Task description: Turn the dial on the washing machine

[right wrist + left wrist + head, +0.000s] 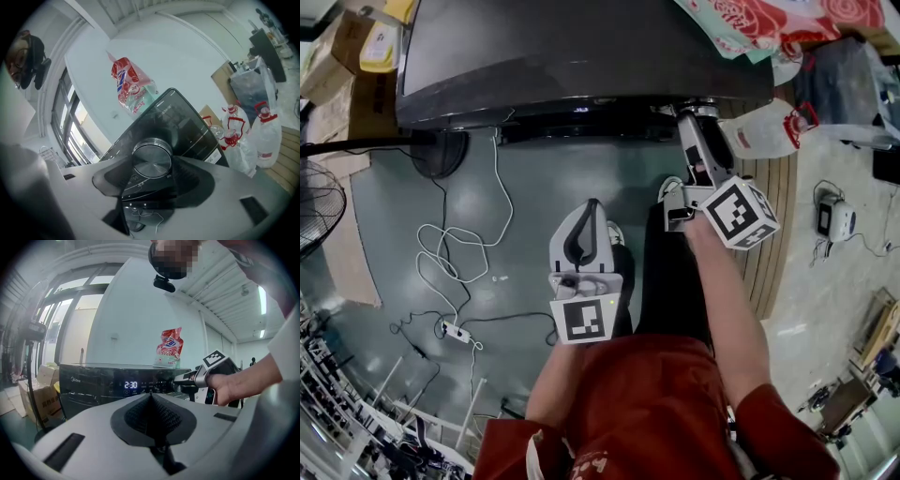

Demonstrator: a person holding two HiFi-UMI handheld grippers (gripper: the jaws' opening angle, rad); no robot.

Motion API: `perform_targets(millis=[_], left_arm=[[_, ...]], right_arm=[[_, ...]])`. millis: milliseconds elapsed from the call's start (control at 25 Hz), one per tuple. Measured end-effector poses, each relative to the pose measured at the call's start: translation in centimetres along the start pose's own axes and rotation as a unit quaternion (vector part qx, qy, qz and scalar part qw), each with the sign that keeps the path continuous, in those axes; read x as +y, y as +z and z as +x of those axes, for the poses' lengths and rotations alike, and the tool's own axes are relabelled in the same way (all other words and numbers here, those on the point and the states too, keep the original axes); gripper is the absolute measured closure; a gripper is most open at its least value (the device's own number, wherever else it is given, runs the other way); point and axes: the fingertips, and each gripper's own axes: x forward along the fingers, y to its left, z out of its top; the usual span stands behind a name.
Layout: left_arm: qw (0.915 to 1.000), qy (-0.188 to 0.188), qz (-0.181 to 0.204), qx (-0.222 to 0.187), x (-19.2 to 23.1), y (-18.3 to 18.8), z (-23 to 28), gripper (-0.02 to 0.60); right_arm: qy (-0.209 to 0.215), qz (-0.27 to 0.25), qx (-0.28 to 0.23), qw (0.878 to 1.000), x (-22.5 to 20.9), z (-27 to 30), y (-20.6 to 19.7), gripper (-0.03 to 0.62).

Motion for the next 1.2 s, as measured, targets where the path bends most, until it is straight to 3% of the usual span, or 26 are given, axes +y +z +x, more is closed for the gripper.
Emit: perform_targets(millis=[240,440,1200], left_arm=[[1.0000,0.000,0.001,0.006,-0.2,-0.3,0.1,0.572],[1.0000,-0.001,0.004,0.008,-0.1,-0.3,0.1,0.572],[1.0000,-0.002,0.002,0.006,-0.2,-0.3,0.1,0.572]], right_arm=[[0.036,0.069,-0.008,0.997,0.1,0.2,0.5,0.320],[0.043,0.166,-0.019,0.985,-0.6,0.0,0.1,0.319],[0.040,0.171,-0.021,0.984,-0.9,0.0,0.1,0.319]])
